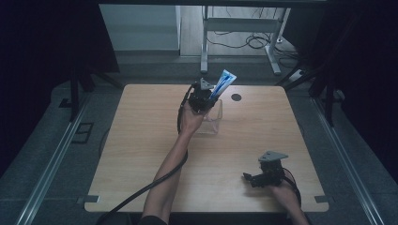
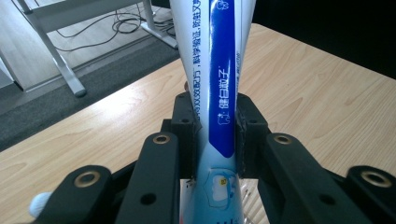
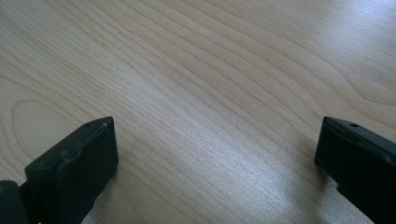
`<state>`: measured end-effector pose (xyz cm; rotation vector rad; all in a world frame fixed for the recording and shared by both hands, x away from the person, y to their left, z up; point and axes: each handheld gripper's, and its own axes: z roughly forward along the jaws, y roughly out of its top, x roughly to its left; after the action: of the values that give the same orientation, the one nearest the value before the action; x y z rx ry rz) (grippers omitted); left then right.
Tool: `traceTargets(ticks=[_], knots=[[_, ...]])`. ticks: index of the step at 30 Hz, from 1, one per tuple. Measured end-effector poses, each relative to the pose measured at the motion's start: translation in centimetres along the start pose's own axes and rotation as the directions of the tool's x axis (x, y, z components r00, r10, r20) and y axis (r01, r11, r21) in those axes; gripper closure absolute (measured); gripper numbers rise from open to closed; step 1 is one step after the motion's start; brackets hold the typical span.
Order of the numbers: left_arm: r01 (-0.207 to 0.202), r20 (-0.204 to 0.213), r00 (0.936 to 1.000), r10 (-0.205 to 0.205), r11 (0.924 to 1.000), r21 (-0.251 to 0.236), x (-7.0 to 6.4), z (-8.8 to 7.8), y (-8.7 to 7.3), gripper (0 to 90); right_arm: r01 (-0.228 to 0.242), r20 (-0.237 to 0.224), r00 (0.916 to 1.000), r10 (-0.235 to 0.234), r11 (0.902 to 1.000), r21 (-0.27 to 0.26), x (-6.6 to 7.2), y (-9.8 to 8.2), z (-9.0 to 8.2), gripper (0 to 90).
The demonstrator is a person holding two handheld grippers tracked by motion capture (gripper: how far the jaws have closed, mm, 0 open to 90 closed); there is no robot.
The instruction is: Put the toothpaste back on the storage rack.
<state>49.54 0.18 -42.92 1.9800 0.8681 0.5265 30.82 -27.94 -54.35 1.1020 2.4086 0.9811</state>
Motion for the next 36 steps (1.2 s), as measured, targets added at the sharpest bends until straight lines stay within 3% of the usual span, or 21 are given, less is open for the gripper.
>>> traceTargets(ticks=[25, 36], knots=[[-0.073, -0.029, 0.9968, 0.075, 0.9952, 0.064, -0.8, 1.3, -1.1, 72.8, 0.000, 0.000, 1.0000, 0.000, 1.0000, 0.000, 0.0, 0.0, 0.0, 0.0], [-0.085, -0.020, 0.9960, 0.087, 0.9914, 0.100, -0.8, 1.5, -1.4, 71.3, 0.000, 0.000, 1.0000, 0.000, 1.0000, 0.000, 0.0, 0.0, 0.0, 0.0]])
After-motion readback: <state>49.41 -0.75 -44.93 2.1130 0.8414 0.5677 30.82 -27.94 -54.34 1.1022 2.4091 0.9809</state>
